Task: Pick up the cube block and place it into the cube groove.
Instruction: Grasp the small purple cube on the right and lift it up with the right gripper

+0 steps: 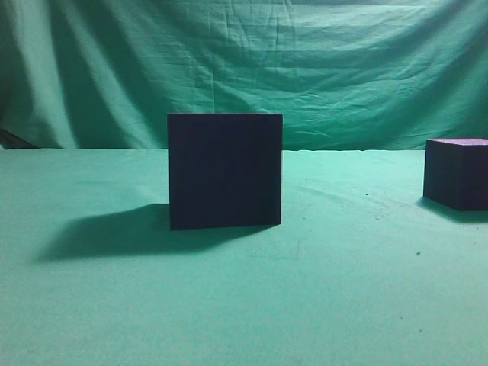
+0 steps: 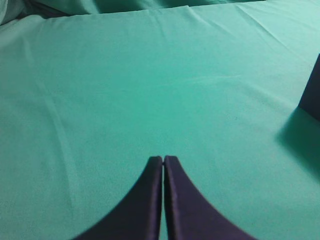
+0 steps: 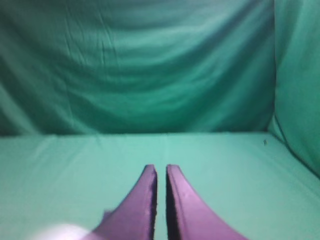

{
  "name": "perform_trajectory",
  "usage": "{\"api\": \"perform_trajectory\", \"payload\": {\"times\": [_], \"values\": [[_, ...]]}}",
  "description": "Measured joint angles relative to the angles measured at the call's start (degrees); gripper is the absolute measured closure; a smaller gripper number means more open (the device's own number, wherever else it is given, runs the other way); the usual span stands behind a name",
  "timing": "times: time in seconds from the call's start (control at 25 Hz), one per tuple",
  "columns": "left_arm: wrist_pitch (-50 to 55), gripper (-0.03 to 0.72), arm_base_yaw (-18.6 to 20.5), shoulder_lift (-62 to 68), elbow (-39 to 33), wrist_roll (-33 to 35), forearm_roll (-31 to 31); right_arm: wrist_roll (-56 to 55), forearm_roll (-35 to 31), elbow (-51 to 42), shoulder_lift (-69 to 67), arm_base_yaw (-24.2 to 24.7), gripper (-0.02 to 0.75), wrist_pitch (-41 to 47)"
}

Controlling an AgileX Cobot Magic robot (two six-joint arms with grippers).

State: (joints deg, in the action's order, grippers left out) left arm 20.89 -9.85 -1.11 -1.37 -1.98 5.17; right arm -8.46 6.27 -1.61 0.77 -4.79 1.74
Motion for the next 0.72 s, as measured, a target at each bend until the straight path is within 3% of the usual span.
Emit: {"api": "perform_trajectory", "payload": {"times": [0.24, 0.52, 0.72], "values": [[0.0, 0.688, 0.0, 0.0, 0.0, 0.0, 0.0, -2.0, 0.0, 0.0, 0.0, 0.0, 0.738, -6.2], [0.0, 0.688, 0.0, 0.0, 0.0, 0.0, 0.0, -2.3, -0.7, 14.1, -17.2, 0.0, 0.738, 10.1], [0.0, 0.688, 0.0, 0.0, 0.0, 0.0, 0.0, -2.3, -7.0, 25.9, -34.9, 0.0, 0.738, 23.4]]}}
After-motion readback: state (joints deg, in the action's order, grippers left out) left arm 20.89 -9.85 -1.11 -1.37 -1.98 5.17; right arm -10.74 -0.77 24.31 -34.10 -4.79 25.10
